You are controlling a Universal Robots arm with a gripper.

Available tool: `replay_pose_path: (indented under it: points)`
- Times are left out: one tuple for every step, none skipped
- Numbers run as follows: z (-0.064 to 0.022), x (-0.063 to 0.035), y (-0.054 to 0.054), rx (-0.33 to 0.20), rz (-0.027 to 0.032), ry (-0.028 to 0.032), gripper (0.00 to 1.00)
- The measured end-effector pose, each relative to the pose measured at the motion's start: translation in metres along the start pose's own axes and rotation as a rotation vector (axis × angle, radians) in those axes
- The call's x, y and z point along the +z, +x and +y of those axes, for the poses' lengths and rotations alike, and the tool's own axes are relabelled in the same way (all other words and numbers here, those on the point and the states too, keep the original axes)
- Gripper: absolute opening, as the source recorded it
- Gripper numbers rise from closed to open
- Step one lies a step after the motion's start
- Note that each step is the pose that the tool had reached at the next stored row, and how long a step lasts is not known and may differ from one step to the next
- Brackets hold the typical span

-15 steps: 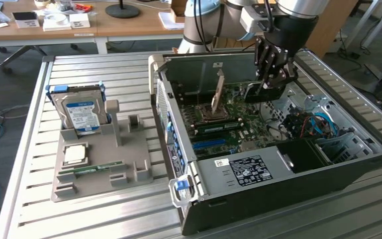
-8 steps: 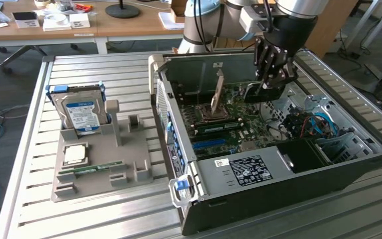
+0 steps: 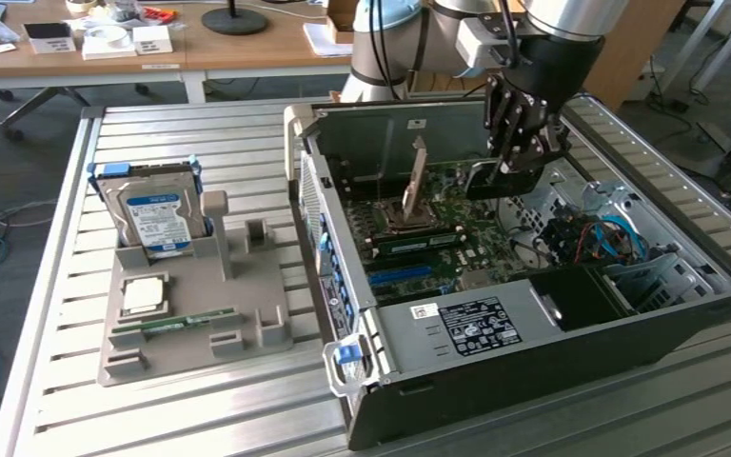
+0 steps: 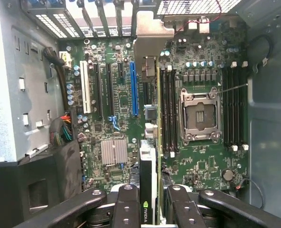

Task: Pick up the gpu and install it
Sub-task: 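Insert the gpu into the slot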

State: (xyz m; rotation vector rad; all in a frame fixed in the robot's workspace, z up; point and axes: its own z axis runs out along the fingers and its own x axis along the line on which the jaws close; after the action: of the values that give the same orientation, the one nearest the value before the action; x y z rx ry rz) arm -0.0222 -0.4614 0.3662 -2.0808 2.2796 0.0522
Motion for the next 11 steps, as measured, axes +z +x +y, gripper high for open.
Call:
replay_pose_path:
  points:
    - [0.0,0.0,0.0,0.0,0.0001,0.0,0.27]
    - [0.0,0.0,0.0,0.0,0.0,0.0,0.27]
    - [0.0,0.0,0.0,0.0,-0.0001,0.0001,0.27]
    - [0.0,0.0001,0.0,0.0,-0.0001,0.0001,0.27]
    - [0.0,0.0002,0.0,0.0,-0.0002,0.0,0.27]
    - [0.0,0.0007,0.0,0.0,-0.0005,0.0002,0.27]
    - [0.0,0.0013,0.0001,0.0,-0.0005,0.0001,0.27]
    - [0.0,0.002,0.0001,0.0,-0.0003,0.0001,0.27]
    - [0.0,0.0028,0.0002,0.0,-0.0002,0.0001,0.27]
    - [0.0,0.0036,0.0002,0.0,-0.0002,0.0,0.27]
    - [0.0,0.0041,0.0002,0.0,-0.0001,0.0,0.27]
